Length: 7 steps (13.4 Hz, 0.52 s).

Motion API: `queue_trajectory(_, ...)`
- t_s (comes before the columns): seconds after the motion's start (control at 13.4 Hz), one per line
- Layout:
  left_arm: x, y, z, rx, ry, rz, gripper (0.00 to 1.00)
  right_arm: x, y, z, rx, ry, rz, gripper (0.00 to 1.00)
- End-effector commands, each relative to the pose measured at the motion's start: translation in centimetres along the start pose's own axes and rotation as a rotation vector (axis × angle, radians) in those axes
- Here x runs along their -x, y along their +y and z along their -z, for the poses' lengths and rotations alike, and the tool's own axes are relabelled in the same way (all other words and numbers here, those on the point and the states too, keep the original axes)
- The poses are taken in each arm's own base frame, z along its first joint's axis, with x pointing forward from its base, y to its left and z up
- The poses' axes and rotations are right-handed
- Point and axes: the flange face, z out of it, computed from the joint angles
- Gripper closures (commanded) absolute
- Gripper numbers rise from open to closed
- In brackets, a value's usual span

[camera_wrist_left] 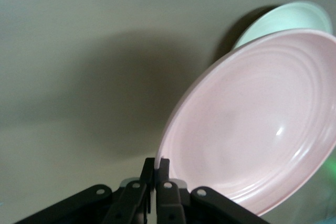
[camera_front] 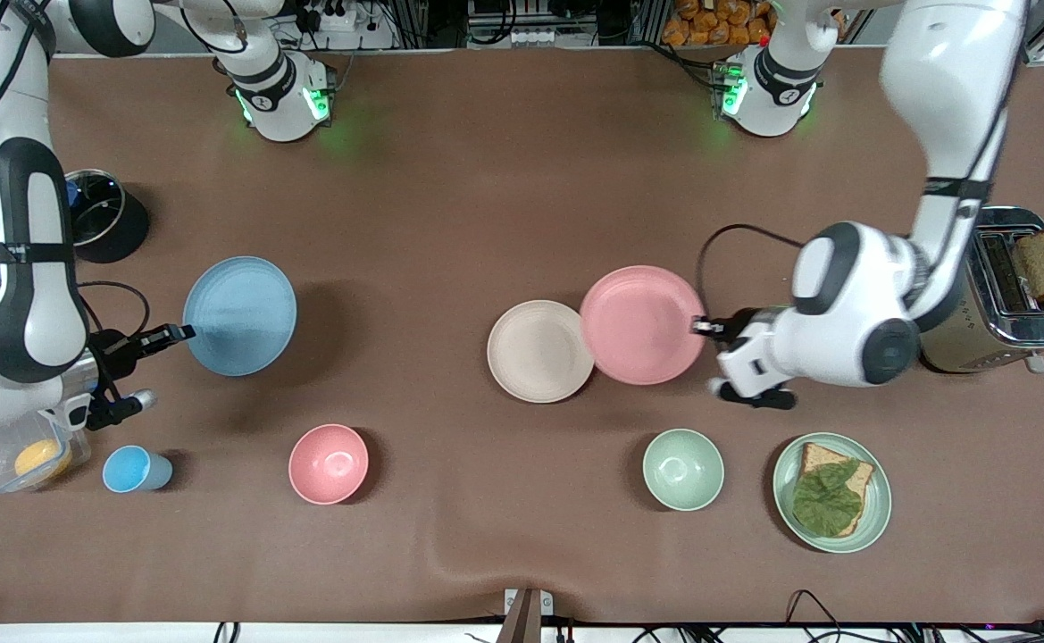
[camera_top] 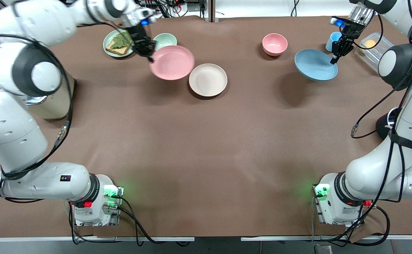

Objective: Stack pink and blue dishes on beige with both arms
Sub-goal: 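Carry the pink plate onto the beige plate with the left gripper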

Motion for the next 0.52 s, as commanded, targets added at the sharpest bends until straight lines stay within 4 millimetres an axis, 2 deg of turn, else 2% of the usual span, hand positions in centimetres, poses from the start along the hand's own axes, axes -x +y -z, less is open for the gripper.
queue_trajectory(0.0,-3.0,3.0,-3.4,0.044,0.072,0.034,1.00,0.2,-0.5,0.4,0.002,-0.007,-0.007,1.00)
queue_trajectory(0.15,-4.5,3.0,-5.9,0.060,0.123,0.044,1.00,0.0,-0.7,0.2,0.003,-0.010,-0.004,1.00)
queue_trajectory(0.3,-4.8,5.7,-8.4,0.065,0.171,0.019,1.00,-0.4,-1.5,0.1,0.006,-0.013,0.005,1.00)
queue_trajectory(0.45,-4.8,7.3,-10.3,0.068,0.180,0.035,1.00,-1.3,-3.2,-0.4,0.015,-0.023,-0.020,1.00)
